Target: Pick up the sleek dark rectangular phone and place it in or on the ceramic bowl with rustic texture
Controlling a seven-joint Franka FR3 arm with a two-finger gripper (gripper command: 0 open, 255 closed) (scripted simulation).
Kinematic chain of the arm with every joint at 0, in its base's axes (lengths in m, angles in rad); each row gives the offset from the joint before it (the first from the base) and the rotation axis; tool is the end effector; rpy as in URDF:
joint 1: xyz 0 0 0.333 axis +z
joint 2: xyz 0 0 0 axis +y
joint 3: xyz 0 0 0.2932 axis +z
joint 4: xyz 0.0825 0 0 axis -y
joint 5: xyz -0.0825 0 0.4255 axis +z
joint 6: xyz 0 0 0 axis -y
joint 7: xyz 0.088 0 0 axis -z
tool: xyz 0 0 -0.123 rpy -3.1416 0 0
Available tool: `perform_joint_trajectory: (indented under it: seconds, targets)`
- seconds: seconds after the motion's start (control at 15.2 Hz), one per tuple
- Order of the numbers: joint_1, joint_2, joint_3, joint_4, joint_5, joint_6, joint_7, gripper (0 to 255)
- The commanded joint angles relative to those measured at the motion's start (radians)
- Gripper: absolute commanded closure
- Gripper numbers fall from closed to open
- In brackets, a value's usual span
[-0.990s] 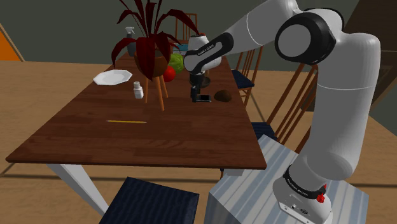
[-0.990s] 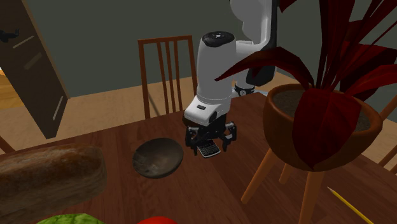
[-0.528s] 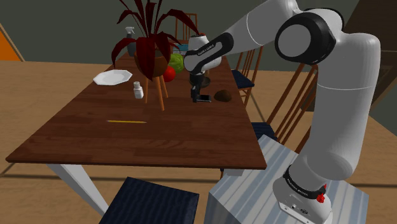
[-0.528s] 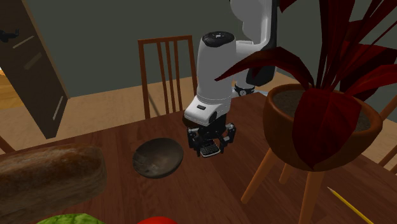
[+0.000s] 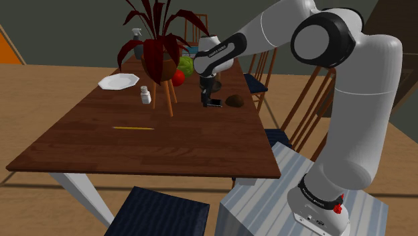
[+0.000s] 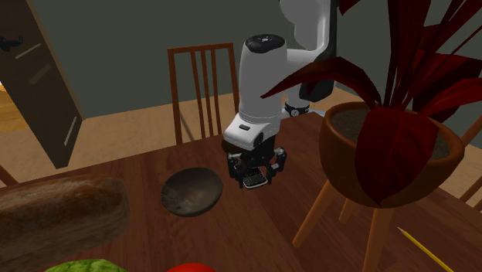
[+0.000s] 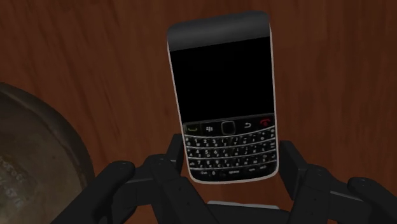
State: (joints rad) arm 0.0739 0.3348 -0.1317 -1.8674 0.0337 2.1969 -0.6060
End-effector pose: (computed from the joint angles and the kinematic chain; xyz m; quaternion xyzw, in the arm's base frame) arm 0.6531 -0.0339 0.2765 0.9643 0.2646 -0.0036 0.0072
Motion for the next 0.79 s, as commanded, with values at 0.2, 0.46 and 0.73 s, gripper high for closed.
perform_joint_trajectory:
  seconds: [0.2,0.46,0.73]
  targets:
    - [0.002,-0.029,-0.002,0.027,-0.005,-0.055,0.003,255]
    - [0.003,-0.051,-0.003,0.052,-0.008,-0.102,0.005,255]
    - [0.003,-0.070,-0.004,0.080,-0.012,-0.150,0.006,255]
